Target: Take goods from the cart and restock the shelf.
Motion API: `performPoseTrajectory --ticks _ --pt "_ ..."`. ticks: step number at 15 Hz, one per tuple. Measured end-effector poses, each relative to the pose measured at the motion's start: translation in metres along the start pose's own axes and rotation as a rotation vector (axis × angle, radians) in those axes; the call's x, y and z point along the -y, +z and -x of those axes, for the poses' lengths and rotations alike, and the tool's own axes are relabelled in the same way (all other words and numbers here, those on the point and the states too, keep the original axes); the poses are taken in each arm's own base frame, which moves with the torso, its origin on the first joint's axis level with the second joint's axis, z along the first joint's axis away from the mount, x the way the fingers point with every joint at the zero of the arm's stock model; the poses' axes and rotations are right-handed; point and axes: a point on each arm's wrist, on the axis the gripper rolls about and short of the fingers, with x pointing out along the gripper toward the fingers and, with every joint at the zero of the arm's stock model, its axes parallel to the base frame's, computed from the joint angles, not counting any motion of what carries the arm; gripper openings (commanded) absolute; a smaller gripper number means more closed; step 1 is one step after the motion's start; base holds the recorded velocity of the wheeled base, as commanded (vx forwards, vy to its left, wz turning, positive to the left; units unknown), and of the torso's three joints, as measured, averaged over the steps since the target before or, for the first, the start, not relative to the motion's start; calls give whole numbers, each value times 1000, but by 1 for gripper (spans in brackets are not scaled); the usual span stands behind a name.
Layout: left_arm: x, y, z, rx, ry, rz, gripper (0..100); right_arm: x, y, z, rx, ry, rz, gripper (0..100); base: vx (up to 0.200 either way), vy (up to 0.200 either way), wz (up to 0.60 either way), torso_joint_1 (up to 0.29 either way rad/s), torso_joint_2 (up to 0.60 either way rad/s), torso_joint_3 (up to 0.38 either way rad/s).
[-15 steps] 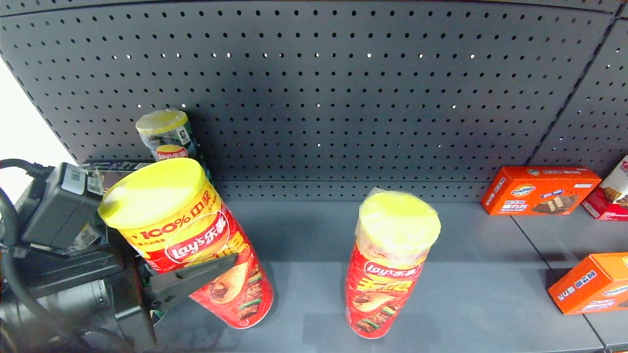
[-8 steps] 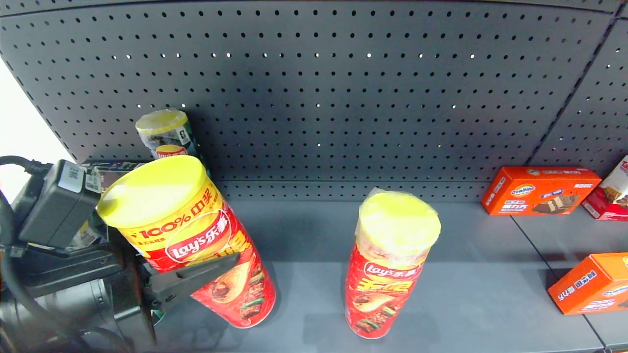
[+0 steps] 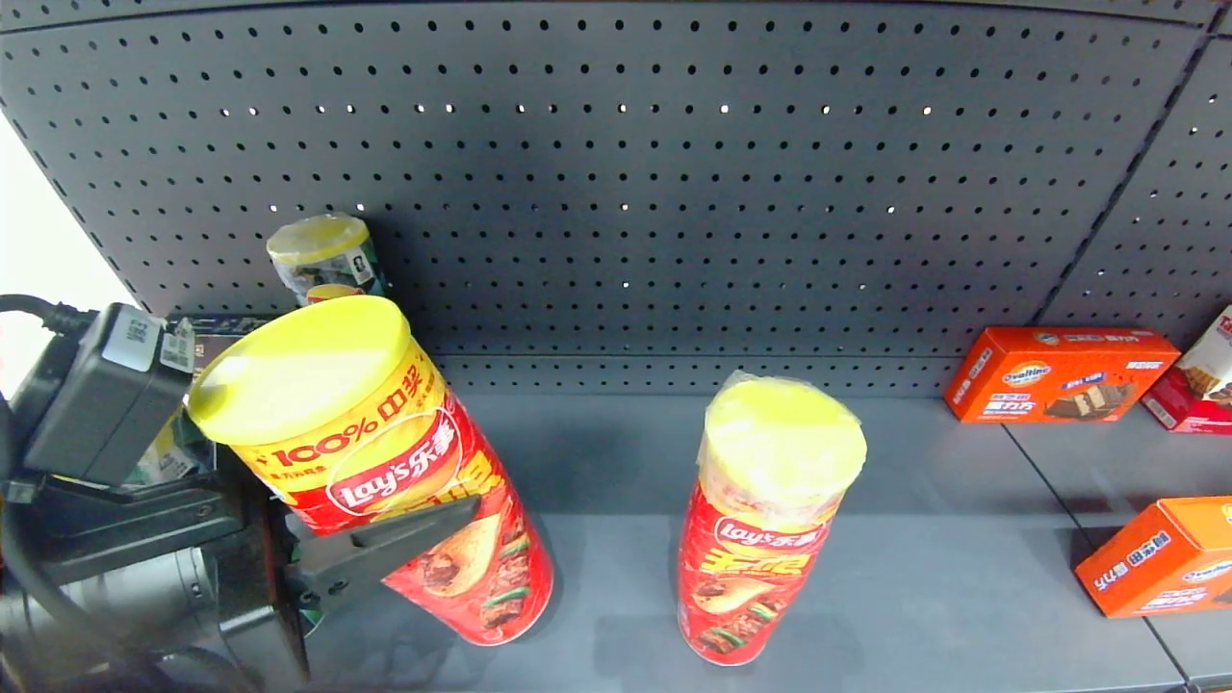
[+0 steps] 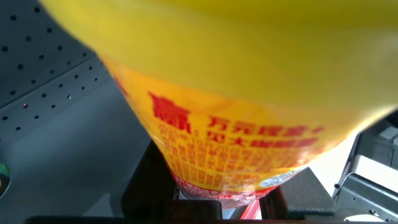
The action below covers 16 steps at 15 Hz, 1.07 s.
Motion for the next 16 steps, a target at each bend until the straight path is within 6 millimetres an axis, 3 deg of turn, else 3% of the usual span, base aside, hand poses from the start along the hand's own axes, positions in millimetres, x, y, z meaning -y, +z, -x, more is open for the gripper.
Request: performPoseTrajectory --ticks 10,16 --pt "-4 19 -17 29 -44 -9 0 1 -2 5 71 28 -2 100 0 0 0 0 0 0" --pt "-15 37 -46 36 -53 -12 0 1 -2 5 71 27 -2 100 0 0 0 0 0 0"
